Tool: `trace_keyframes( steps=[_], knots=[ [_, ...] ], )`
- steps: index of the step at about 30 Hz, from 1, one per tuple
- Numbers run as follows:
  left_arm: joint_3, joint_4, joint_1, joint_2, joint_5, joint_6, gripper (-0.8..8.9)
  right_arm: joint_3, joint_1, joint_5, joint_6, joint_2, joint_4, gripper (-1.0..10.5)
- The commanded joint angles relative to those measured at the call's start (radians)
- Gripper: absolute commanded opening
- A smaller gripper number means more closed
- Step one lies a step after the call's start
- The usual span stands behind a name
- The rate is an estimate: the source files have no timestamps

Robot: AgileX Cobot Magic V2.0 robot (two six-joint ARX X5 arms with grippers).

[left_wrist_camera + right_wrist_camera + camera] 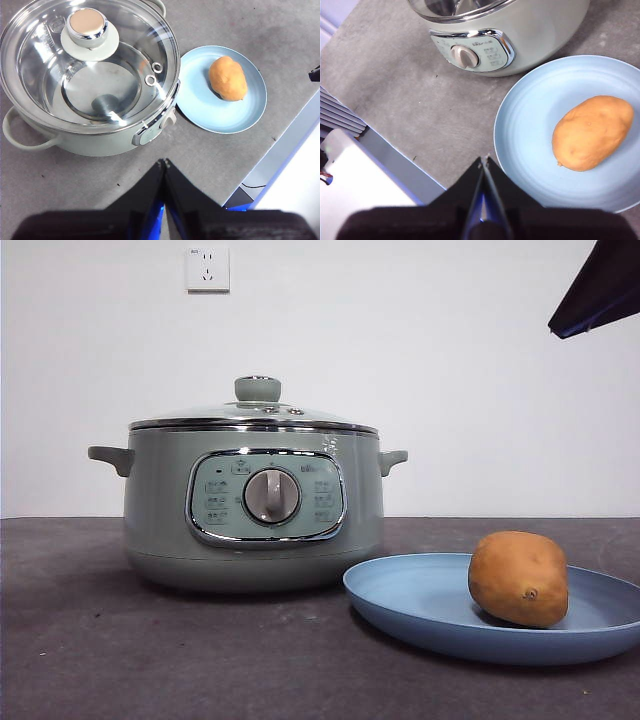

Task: Take the potato out from the steamer,put the potato on the plate,close the lid

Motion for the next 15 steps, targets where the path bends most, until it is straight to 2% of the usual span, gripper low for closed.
trace_keyframes(
  steps=[1,12,15],
  knots=[
    [0.003,0.002,-0.003,0.001,0.003,-0.002,-0.04,0.006,0.001,0.003,0.005,-0.001,0.004,0.0],
    [0.003,0.031,-0.003,0.001,-0.002,0.003,-0.04,0.006,0.001,0.003,0.005,-0.001,0.004,0.0],
    [0.002,0.052,0.009,-0.005,-0.037,0.014,-0.04,0.006,0.001,0.003,0.005,-0.001,0.004,0.0]
  ],
)
